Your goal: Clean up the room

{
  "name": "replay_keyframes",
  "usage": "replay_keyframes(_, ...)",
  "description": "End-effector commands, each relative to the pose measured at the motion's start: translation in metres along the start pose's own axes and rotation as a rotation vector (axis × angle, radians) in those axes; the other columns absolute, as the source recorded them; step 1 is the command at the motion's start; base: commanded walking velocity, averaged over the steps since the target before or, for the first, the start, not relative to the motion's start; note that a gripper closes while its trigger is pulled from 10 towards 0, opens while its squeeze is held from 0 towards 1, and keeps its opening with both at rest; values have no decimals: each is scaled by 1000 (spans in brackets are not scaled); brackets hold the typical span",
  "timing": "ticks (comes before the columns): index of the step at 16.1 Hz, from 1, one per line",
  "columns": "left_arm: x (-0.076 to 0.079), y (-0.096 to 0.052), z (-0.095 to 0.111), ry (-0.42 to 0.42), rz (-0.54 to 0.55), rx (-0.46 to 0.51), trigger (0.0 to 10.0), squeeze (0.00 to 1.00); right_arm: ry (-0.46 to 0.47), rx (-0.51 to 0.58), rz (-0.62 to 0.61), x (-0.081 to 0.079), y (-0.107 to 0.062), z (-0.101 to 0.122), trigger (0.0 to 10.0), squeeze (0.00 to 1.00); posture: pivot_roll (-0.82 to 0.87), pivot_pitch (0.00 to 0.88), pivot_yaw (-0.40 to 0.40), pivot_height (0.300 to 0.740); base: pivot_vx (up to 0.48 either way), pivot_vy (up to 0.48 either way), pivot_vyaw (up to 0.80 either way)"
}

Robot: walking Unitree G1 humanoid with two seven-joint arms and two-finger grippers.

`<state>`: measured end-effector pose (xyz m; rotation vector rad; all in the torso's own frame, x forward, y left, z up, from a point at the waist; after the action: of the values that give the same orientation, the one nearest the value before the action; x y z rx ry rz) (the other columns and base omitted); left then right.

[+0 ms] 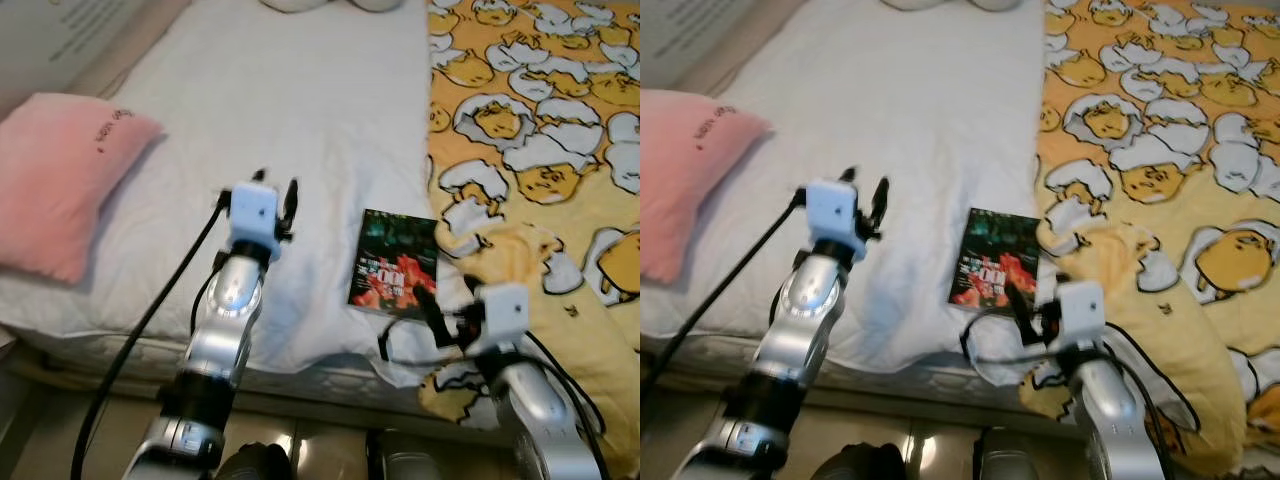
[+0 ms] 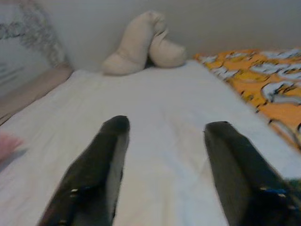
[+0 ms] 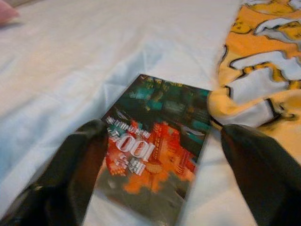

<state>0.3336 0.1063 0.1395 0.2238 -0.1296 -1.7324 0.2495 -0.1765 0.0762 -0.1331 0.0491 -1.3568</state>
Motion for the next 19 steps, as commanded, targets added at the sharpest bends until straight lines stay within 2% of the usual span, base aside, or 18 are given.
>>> replay_keyframes(1, 1, -7, -4, -6, 10, -25, 10000, 1000, 76, -78, -57, 9, 3, -16, 10000, 1000, -181, 105, 28, 740, 0, 0, 0)
replay_keyframes(3, 5, -14, 1, -16, -20, -13, 10000, 1000, 136, -109, -94, 14, 14, -23, 10000, 1000, -155, 110, 33, 740, 0, 0, 0)
replay_keyframes(7, 13, -23, 2, 9, -87, -37, 10000, 1000, 183, -162, -136, 17, 29, -33, 10000, 1000, -133, 129, 48, 740, 0, 0, 0)
replay_keyframes(8, 15, -26, 1, 4, -108, -49, 10000, 0, 197, -189, -162, 20, 32, -38, 10000, 0, -128, 137, 52, 740, 0, 0, 0)
replay_keyframes(11, 14, -29, 1, -5, -112, -67, 10000, 0, 188, -198, -229, 27, 34, -43, 10000, 0, -120, 156, 54, 740, 0, 0, 0)
replay_keyframes(12, 14, -30, 1, -5, -114, -71, 10000, 0, 216, -216, -247, 28, 34, -48, 10000, 0, -119, 160, 56, 740, 0, 0, 0)
replay_keyframes(14, 16, -31, 1, -12, -118, -76, 10000, 0, 270, -250, -250, 23, 34, -59, 10000, 0, -116, 167, 58, 740, 0, 0, 0)
replay_keyframes(16, 15, -32, 1, -19, -120, -82, 10000, 0, 285, -267, -257, 21, 35, -63, 10000, 0, -114, 175, 60, 740, 0, 0, 0)
replay_keyframes(19, 15, -32, 2, -16, -126, -86, 10000, 0, 381, -300, -226, 5, 45, -71, 10000, 0, -98, 185, 69, 740, 0, 0, 0)
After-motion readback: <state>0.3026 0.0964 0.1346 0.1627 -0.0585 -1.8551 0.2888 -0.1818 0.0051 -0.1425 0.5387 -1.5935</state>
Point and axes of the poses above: a point about 5 cm out from each wrist's last joint towards the gripper, its own y axis pointing out of the wrist towards the gripper, its own z axis along the axis of the wrist's last joint, x = y × z, the point moved 1 cm from there along y, pointing out of the wrist towards the gripper, and after that the axes turned 4 degrees about -y, right-handed, at the moved point
